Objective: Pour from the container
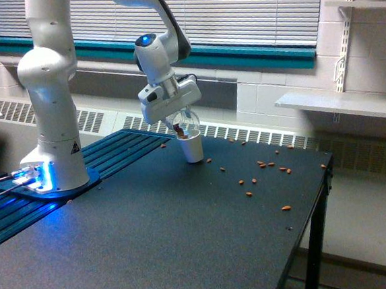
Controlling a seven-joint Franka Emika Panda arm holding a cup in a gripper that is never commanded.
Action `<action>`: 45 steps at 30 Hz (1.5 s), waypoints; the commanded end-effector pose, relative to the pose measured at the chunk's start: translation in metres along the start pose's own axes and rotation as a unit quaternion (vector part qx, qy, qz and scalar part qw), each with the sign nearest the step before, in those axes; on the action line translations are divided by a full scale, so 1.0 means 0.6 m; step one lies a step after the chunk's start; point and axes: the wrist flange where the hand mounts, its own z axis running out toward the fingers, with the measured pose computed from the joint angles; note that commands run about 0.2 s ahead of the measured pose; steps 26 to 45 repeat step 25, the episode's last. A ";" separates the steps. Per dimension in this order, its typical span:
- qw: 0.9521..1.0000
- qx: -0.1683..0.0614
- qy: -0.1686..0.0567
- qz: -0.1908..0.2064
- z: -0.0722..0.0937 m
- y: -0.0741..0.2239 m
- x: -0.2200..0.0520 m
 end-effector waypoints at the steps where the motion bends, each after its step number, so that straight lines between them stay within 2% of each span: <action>1: 1.000 0.005 0.009 0.026 -0.006 -0.010 0.000; 5: 0.997 0.009 0.012 0.075 -0.014 -0.021 -0.003; 8: 0.993 0.014 0.014 0.114 -0.022 -0.033 -0.005; 17: 0.974 0.022 0.025 0.224 -0.048 -0.059 0.002; 22: 0.963 0.014 0.028 0.268 -0.058 -0.050 0.002; 25: 0.959 0.003 0.029 0.280 -0.056 -0.036 -0.002; 45: 0.959 0.003 0.029 0.280 -0.056 -0.036 -0.002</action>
